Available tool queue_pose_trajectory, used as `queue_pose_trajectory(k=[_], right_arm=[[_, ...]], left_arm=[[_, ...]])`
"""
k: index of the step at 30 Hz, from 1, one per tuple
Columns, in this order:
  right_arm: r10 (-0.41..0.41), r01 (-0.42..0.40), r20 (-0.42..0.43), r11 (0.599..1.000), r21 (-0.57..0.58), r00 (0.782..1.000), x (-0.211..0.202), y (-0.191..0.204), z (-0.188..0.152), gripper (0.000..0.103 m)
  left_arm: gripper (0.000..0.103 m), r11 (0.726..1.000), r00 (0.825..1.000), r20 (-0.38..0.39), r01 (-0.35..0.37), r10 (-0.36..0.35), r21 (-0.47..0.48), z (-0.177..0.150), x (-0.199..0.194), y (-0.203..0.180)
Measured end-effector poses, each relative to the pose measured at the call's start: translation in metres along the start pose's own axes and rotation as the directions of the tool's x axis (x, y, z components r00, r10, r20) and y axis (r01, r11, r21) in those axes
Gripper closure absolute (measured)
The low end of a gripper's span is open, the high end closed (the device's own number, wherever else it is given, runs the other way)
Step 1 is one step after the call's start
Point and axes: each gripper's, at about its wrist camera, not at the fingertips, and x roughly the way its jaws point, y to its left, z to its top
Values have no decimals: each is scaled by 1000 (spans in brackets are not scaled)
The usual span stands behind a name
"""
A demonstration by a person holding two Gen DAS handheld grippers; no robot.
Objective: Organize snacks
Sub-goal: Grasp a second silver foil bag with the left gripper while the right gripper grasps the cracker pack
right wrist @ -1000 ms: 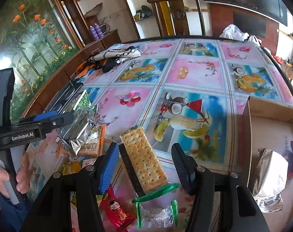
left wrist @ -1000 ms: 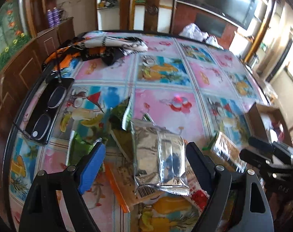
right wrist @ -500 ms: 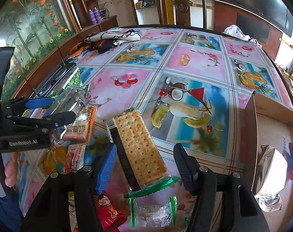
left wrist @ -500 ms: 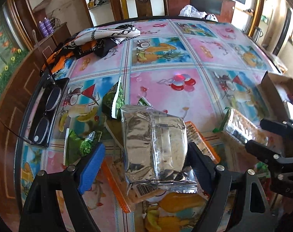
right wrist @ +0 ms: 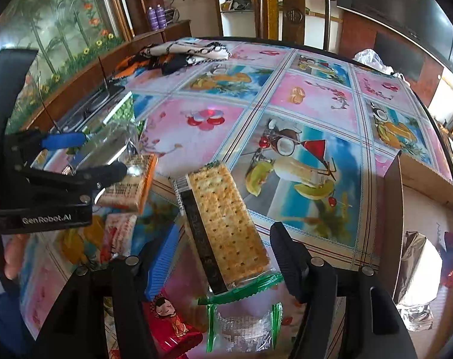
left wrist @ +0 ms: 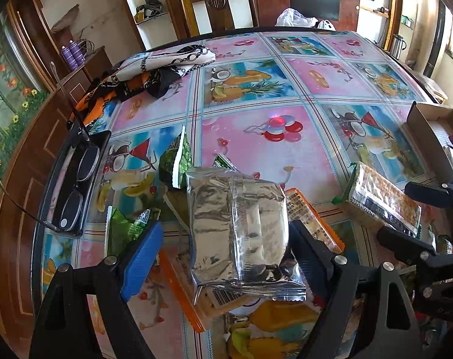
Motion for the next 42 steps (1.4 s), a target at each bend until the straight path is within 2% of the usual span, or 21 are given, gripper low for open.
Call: queue_pose_trajectory(k=[9,16,28,29,30,31,42], right_arm=[[-49,48,-27,998,-27,998,10,3,-3,36],[-42,42,-16,999,-1,999,8,-1,-2,52],[-75,74,-19,997,-11,997,8,2,-3,53],[-76,75,-16,997,-9,997,8,2,-3,53],[-74,74,-14,997,-9,997,8,2,-3,53],[-74,74,-11,997,-9,997,8,2,-3,53],[-74,74,14,997,6,997,2,0,-3,53]], left_arm=[[28,1000,1000,18,5,-5,15,-1,-2,-4],[28,1000,1000,25,0,-1,13,-2,-2,-5],[28,1000,999,34,-7,6,4,-2,-3,-6],[32,1000,999,37,-3,2,7,-2,-3,-6],[43,1000,999,38,9,-9,5,-2,-4,-6],[44,1000,999,38,16,-16,2,-2,-5,-6],[45,999,997,65,33,-33,1,-1,-11,-7]])
